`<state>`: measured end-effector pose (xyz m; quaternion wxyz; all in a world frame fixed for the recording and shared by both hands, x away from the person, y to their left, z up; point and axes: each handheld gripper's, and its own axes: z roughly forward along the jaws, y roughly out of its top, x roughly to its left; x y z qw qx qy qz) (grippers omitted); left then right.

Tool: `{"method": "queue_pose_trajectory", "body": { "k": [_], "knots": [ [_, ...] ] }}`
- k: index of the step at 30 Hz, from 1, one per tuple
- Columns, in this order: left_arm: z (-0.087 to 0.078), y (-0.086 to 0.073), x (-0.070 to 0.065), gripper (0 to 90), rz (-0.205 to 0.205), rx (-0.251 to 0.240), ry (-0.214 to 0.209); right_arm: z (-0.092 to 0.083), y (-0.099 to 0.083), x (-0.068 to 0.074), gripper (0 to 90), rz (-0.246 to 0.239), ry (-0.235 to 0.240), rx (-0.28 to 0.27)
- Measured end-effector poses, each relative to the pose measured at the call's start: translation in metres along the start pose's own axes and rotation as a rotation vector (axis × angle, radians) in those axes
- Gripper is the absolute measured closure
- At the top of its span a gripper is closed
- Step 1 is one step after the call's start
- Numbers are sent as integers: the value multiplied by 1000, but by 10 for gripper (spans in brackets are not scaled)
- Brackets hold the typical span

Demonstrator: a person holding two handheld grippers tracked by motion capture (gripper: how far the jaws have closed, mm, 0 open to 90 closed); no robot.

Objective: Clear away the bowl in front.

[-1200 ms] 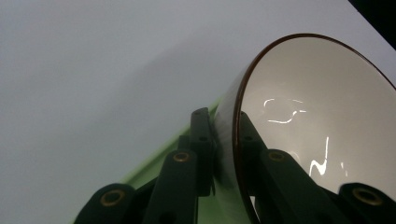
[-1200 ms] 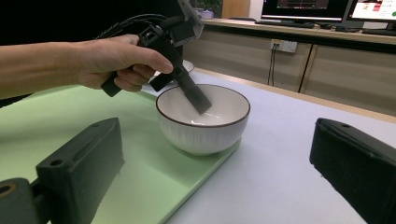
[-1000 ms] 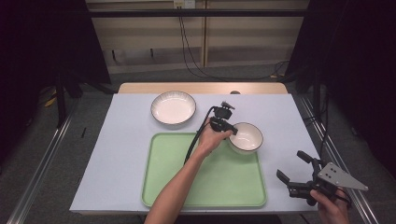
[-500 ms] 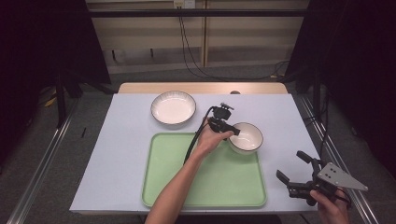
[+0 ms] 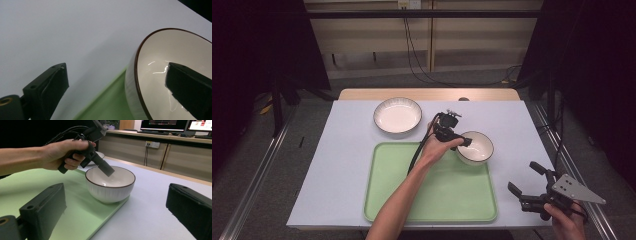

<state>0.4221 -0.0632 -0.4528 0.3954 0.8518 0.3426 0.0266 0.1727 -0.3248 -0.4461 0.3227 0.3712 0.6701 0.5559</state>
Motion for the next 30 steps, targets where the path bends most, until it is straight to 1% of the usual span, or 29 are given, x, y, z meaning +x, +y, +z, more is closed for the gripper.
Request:
{"method": "queue_pose_trajectory", "body": {
  "k": [1,2,4,6,7,8,9,10,11,12,13,15,16,17,18,20,22,23,28,29,30],
  "knots": [
    [0,0,-2,42,-8,-22,7,0,0,0,22,-1,1,0],
    [-3,0,-3,31,7,-29,-1,0,0,0,22,0,0,0],
    [-7,-1,-4,32,41,-54,9,0,0,0,22,1,0,0],
    [-12,-1,-4,32,49,-75,6,0,0,0,22,1,-1,1],
    [-13,-1,-5,30,44,-92,12,0,0,0,22,1,-1,1],
    [-15,-1,-5,27,46,-91,28,0,0,0,22,2,0,1],
    [-17,-2,-6,29,47,-110,35,0,0,0,22,1,0,1],
    [-18,-2,-5,30,48,-123,32,0,0,0,22,1,-2,0],
    [-22,-3,-5,29,59,-127,25,0,0,0,22,3,0,-1],
    [-23,-4,-4,28,56,-135,22,0,0,-1,22,-1,0,-4],
    [-25,-4,-4,27,64,-137,21,0,0,0,22,2,0,-3],
    [-29,-7,-6,27,70,-173,38,0,0,0,22,-3,-1,-4],
    [-31,-8,-6,30,80,-177,40,0,1,0,22,-4,-4,-3],
    [-32,-9,-7,35,77,-191,31,0,0,0,22,-3,-1,-5],
    [-35,-9,-8,32,89,-200,37,0,1,0,22,0,-5,-3],
    [-39,-10,-9,36,105,-214,31,0,1,0,22,-1,-3,-2],
    [-44,-10,-10,36,113,-223,42,1,1,0,22,0,-2,-6],
    [-46,-10,-10,36,110,-232,40,0,1,0,22,2,-3,-5],
    [-59,-13,-11,37,106,-236,54,1,1,0,22,-5,-2,-5],
    [-61,-14,-11,37,115,-236,55,1,1,0,22,-1,-5,-6],
    [-65,-16,-10,37,119,-249,50,1,1,0,22,-2,-6,-7]
  ]
}}
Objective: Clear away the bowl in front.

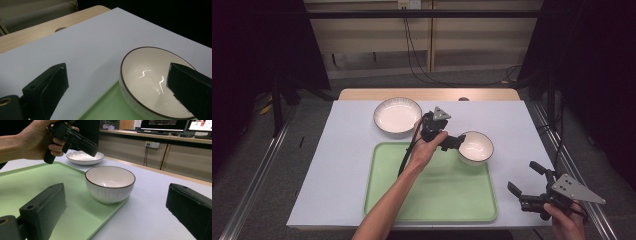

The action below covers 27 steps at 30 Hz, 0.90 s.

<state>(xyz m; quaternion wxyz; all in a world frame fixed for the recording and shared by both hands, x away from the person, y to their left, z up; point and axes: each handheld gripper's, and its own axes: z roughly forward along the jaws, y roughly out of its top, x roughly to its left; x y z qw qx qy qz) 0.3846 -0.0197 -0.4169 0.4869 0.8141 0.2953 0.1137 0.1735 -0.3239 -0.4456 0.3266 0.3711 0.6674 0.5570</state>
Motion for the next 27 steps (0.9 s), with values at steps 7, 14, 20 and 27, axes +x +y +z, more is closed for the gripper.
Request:
{"method": "queue_pose_trajectory", "body": {
  "k": [7,14,20,27],
  "knots": [
    [-18,-3,1,31,1,-29,24,0,0,-1,23,-3,3,2],
    [-41,-11,5,37,14,-16,67,-1,0,-1,24,-8,-6,3],
    [-67,-18,12,32,-3,-45,98,-1,0,0,24,0,-3,5],
    [-91,-29,15,28,16,-53,132,0,0,0,24,-4,-7,9]
  ]
}}
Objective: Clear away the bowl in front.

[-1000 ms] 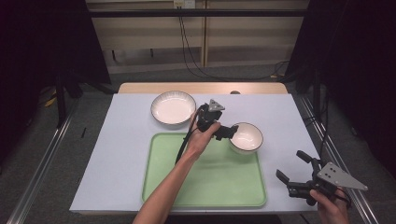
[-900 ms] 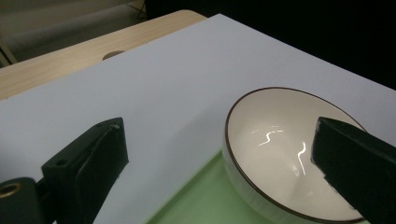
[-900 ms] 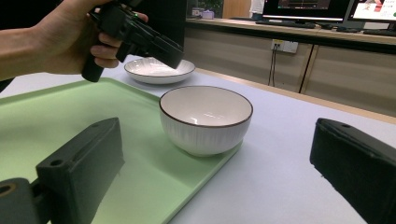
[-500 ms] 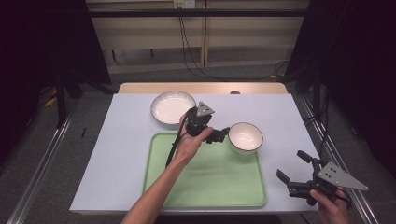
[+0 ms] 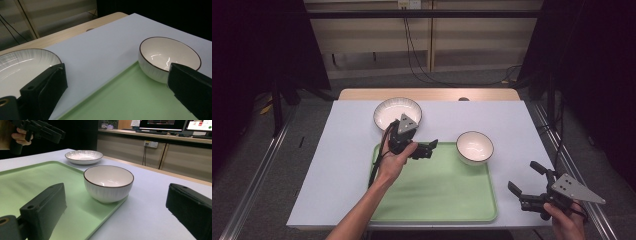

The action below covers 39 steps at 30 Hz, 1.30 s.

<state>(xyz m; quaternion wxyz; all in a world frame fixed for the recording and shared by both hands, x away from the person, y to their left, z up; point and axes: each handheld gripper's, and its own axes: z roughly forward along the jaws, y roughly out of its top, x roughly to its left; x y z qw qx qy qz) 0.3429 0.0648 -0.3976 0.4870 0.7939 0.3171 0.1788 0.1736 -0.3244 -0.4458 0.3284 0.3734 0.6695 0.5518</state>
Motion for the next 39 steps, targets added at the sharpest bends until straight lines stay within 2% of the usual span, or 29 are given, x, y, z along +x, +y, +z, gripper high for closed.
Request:
{"method": "queue_pose_trajectory", "body": {
  "k": [2,4,12,13,15,20,22,24,27,28,32,35,39],
  "knots": [
    [-7,-4,3,27,-23,-13,8,0,0,0,24,0,1,1],
    [-13,-7,4,28,-30,-16,23,0,0,0,24,-1,2,0],
    [-36,-20,11,27,-38,-34,80,0,0,0,24,-3,0,1],
    [-39,-22,11,26,-41,-36,97,0,0,0,24,-4,2,1],
    [-43,-26,12,27,-59,-40,100,0,0,0,24,-4,0,1],
    [-57,-37,13,23,-73,-46,116,0,0,0,24,0,-2,4],
    [-63,-41,14,20,-63,-36,103,0,0,0,24,-4,-2,5],
    [-68,-44,15,22,-72,-42,117,1,0,0,24,-9,2,1],
    [-76,-49,14,23,-53,-44,125,0,1,1,24,-5,-2,4],
    [-78,-51,13,25,-62,-51,125,0,0,2,24,-3,-4,4],
    [-91,-56,13,26,-54,-39,146,1,0,0,24,-8,-1,4],
    [-104,-63,14,24,-79,-56,158,1,0,1,24,-14,-7,4],
    [-112,-72,18,24,-105,-61,190,2,0,1,24,-13,-7,5]
  ]
}}
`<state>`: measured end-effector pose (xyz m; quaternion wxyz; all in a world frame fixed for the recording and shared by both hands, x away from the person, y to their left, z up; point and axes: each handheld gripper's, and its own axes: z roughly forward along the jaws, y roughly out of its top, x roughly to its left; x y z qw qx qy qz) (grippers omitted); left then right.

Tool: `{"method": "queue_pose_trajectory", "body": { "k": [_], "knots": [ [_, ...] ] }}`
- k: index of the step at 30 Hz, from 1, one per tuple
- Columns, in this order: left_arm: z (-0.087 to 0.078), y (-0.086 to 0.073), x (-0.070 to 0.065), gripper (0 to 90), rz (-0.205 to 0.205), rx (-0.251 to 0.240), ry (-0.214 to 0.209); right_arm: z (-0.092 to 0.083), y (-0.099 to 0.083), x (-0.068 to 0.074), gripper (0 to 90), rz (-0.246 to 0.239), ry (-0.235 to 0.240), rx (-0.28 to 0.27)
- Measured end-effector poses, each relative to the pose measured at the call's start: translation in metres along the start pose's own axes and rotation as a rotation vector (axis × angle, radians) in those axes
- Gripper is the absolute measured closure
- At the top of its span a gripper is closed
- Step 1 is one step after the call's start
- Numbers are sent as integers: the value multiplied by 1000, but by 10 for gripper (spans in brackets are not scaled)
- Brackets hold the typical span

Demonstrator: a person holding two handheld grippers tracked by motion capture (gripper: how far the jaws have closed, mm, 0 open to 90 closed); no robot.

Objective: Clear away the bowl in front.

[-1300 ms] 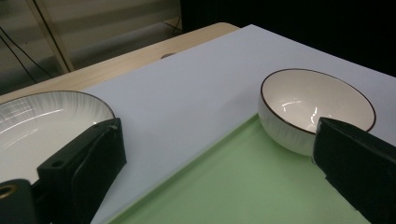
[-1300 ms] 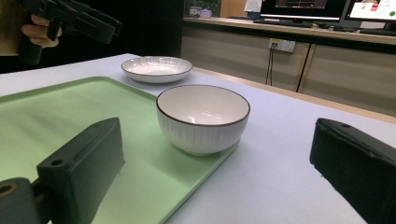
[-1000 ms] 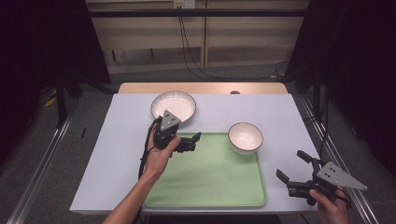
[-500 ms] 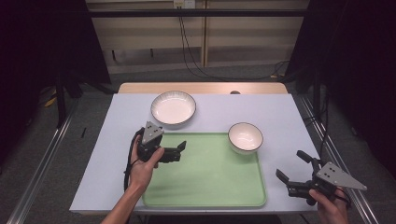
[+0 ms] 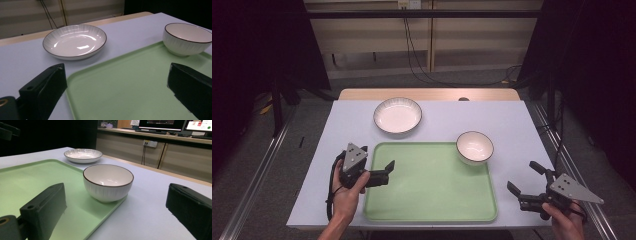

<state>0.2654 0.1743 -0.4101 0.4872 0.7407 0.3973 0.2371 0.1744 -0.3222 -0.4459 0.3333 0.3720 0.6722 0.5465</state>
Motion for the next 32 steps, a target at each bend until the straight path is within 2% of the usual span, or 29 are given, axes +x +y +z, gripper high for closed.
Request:
{"method": "queue_pose_trajectory", "body": {
  "k": [4,6,8,11,17,19,21,23,24,25,27,31,32],
  "knots": [
    [-8,-8,3,26,-4,-6,15,-1,0,1,24,2,2,4],
    [-12,-14,2,26,11,1,20,-1,0,1,24,2,2,1],
    [-16,-20,3,27,-10,2,22,-1,0,0,24,2,2,2],
    [-25,-26,3,26,-6,4,35,-1,0,0,24,1,3,1],
    [-43,-35,6,24,-31,0,88,0,0,0,24,0,1,2],
    [-47,-39,7,19,-51,-7,87,0,0,0,24,0,0,5],
    [-49,-44,8,19,-52,-19,100,0,0,0,24,-2,-4,6],
    [-50,-48,9,21,-63,-18,74,0,0,0,24,-4,-2,8],
    [-52,-48,9,24,-55,-18,70,0,0,0,25,-9,6,6],
    [-54,-48,9,22,-56,-39,78,0,1,0,25,-10,18,9],
    [-56,-47,12,16,-72,-54,72,0,0,1,25,-7,6,8],
    [-56,-48,16,16,-123,-69,90,1,0,0,25,-3,9,11],
    [-55,-48,17,18,-121,-73,95,1,0,1,25,0,10,12]
  ]
}}
